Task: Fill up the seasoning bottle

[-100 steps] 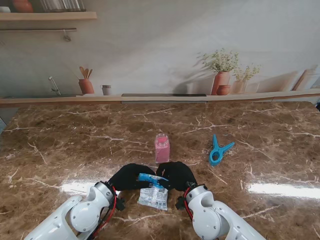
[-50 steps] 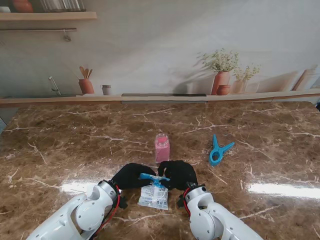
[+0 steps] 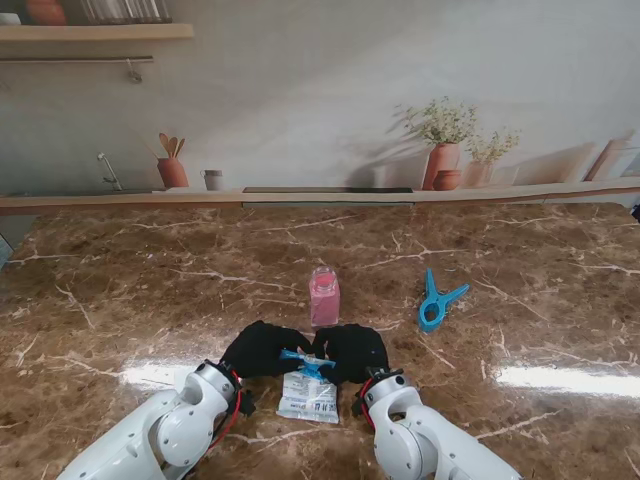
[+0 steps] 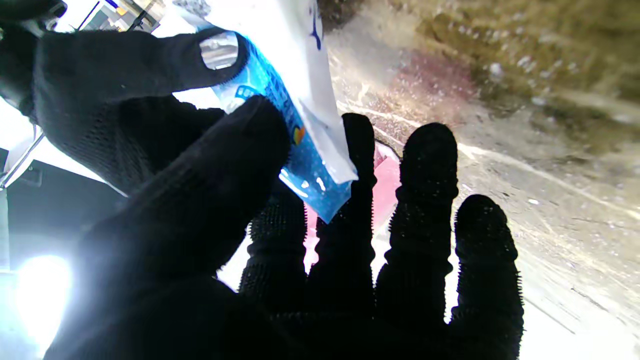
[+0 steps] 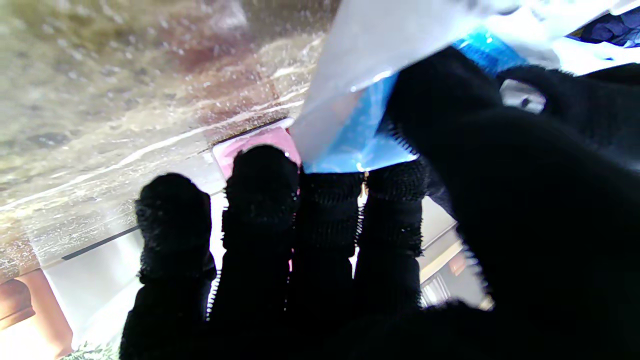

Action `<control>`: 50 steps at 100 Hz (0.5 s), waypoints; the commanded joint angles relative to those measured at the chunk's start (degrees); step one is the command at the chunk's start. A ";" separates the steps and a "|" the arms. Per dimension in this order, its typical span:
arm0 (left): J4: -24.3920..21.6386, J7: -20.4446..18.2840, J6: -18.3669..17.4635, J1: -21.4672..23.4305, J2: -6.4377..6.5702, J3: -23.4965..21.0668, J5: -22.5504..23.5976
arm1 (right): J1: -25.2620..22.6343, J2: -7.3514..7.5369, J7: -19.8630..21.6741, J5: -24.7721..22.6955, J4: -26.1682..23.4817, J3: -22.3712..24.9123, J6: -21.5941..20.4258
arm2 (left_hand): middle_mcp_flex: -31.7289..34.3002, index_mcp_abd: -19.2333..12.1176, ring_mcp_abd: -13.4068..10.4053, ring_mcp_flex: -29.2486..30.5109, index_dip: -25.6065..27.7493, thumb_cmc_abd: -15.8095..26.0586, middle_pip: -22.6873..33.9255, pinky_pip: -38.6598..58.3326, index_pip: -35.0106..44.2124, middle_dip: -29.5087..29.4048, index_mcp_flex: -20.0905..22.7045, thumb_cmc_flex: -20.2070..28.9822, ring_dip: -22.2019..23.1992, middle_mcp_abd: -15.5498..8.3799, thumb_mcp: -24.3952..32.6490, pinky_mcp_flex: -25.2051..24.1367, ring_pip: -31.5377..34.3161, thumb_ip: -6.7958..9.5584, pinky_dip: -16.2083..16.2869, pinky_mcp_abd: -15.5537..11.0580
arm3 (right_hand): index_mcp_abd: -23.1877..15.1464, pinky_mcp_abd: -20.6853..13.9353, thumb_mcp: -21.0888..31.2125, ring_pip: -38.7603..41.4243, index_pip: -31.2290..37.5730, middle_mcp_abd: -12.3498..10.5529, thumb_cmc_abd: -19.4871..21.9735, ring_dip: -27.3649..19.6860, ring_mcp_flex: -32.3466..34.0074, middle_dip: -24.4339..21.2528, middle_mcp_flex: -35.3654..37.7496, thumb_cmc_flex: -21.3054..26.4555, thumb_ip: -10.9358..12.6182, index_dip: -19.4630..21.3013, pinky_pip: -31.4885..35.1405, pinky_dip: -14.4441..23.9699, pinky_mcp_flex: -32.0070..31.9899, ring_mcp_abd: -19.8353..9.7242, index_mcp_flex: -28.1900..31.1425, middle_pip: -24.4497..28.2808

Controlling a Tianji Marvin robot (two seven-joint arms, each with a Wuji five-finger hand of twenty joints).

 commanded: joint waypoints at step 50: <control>1.88 3.79 3.37 -2.20 1.42 3.53 12.67 | 2.86 -0.92 -4.83 -3.67 5.44 -4.82 4.45 | 2.08 -5.25 -2.88 1.75 5.52 -5.67 2.30 1.57 31.57 6.71 -1.96 -1.24 2.56 -2.92 3.32 1.88 4.39 -2.06 -0.45 -0.98 | -3.08 -0.80 0.26 3.20 0.60 -2.55 -1.02 1.75 2.27 0.46 1.43 2.16 -1.08 3.49 3.97 1.10 1.24 -2.90 1.72 3.19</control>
